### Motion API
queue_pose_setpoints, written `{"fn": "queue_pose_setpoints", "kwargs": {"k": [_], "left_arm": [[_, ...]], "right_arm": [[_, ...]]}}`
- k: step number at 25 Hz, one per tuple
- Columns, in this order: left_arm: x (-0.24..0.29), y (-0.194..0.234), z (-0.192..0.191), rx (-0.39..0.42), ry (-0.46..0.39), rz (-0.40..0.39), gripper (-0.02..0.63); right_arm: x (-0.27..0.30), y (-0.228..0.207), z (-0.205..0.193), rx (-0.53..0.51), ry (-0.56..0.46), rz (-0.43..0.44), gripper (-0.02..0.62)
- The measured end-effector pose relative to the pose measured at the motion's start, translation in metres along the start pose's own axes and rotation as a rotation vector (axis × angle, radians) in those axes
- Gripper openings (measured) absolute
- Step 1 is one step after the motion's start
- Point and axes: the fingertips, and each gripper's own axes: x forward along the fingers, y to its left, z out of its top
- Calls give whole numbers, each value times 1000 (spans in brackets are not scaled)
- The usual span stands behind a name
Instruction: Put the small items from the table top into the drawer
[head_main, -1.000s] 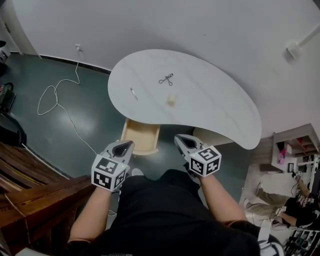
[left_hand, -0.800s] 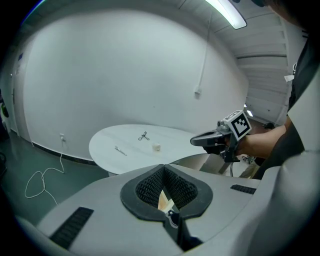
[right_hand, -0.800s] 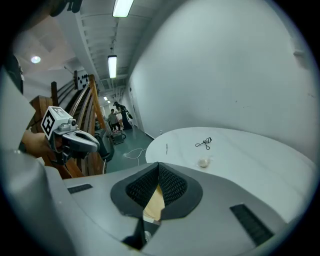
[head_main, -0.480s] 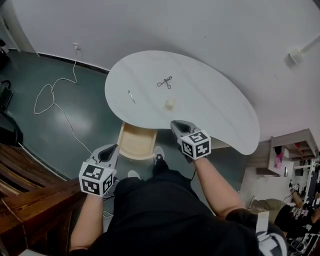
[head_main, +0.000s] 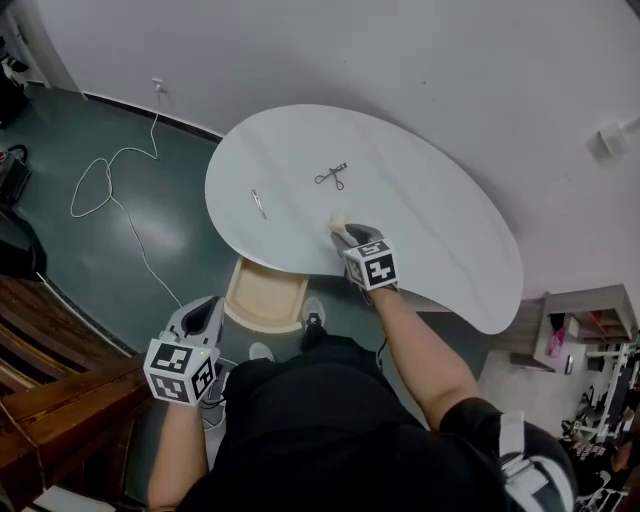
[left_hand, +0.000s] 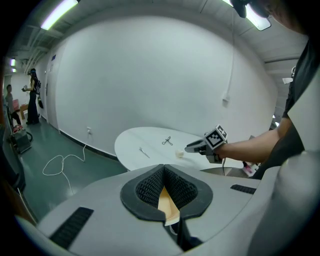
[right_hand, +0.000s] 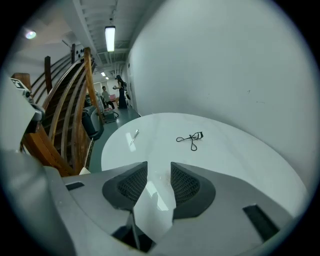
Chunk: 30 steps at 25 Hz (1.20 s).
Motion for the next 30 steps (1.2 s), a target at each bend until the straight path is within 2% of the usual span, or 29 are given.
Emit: {"fn": "queue_pose_setpoints", "kwargs": {"k": [7, 16, 19, 22, 30], "left_arm": [[15, -7, -5, -23, 59, 25, 15], [21, -4, 1, -28, 74, 45, 15], [22, -3, 2, -25, 74, 41, 15], [24, -4, 3, -18, 76, 32, 15], [24, -1, -2, 11, 90, -5, 15]], "right_arm": [[39, -29, -18, 113, 71, -8, 160], [60, -31, -36, 107, 121, 26, 161], [61, -32, -37, 122, 130, 29, 139], [56, -31, -32, 146, 114, 45, 115], [23, -1, -16, 108, 43, 73, 107]]}}
